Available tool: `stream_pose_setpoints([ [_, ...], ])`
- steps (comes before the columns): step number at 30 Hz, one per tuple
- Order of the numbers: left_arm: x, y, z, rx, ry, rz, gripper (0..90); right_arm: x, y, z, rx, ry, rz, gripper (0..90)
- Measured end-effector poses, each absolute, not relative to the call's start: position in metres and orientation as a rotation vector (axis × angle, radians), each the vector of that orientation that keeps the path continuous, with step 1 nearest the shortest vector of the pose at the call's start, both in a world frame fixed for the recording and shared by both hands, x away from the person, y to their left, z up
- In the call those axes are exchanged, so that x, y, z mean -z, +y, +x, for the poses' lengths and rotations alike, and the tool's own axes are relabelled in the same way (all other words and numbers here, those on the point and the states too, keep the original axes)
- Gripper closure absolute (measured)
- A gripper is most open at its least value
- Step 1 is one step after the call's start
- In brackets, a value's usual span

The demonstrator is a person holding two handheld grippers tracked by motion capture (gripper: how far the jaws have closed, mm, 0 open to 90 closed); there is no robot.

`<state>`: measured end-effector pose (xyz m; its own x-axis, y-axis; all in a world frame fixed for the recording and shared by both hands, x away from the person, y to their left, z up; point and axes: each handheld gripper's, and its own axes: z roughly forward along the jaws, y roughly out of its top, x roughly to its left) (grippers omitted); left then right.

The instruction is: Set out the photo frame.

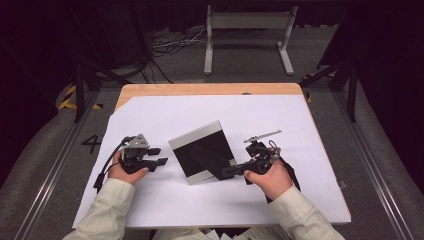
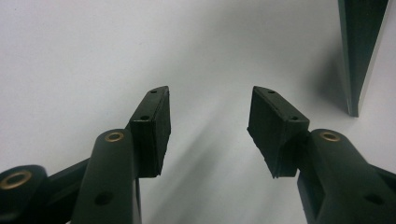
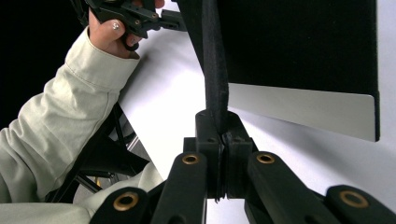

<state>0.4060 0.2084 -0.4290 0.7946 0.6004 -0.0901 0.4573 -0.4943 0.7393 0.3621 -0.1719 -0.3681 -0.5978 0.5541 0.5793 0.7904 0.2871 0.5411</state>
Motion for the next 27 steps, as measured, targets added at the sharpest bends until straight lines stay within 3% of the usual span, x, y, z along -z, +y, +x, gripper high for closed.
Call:
stream_pose_setpoints([
  [18,0.429,0.208,0.406,-0.23,0.778,2.18,49.2,0.364,-0.181,0.368,1.475,-2.328,-1.236,87.7],
  [27,0.43,0.208,0.406,-0.227,0.778,2.18,48.8,0.381,-0.189,0.378,1.601,-2.383,-1.267,87.6],
])
